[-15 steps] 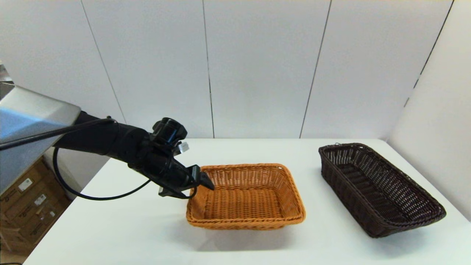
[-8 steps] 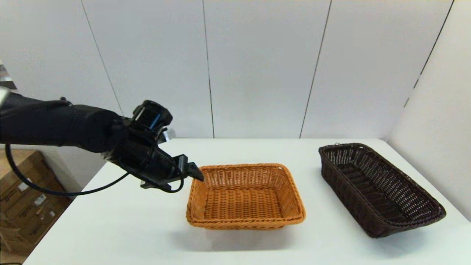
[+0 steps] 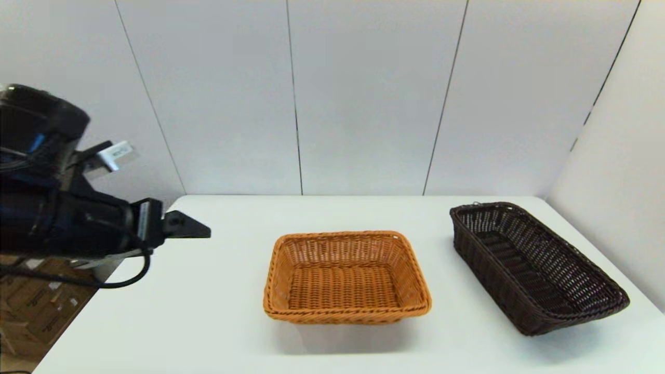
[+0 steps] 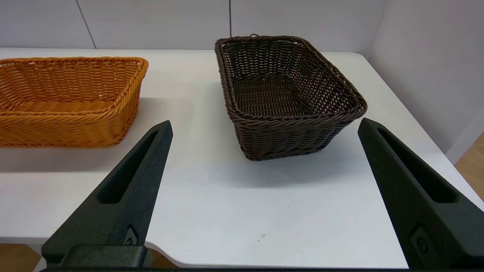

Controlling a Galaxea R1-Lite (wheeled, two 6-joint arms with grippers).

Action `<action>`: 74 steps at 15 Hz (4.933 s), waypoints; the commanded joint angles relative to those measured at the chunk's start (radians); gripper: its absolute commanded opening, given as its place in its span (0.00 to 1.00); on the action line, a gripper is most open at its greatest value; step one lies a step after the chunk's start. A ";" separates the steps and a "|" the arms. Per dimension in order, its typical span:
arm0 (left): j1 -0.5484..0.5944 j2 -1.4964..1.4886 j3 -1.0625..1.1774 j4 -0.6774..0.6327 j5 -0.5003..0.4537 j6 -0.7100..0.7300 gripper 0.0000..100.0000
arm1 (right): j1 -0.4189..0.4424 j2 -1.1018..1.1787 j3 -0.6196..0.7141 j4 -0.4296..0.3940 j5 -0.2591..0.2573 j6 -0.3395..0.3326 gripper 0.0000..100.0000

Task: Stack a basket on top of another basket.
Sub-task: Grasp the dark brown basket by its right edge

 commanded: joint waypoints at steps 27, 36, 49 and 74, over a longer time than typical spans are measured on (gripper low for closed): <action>0.280 -1.252 0.397 0.387 0.123 0.216 1.00 | 0.000 0.000 0.002 0.000 0.000 0.000 1.00; 0.273 -1.381 0.973 -0.376 0.155 0.380 1.00 | 0.000 0.000 0.002 0.000 0.002 0.000 1.00; 0.273 -1.381 1.097 -0.543 0.159 0.343 1.00 | -0.001 0.041 -0.144 0.132 -0.043 -0.006 1.00; 0.273 -1.381 1.097 -0.543 0.159 0.337 1.00 | 0.005 1.514 -0.836 0.339 -0.268 0.808 1.00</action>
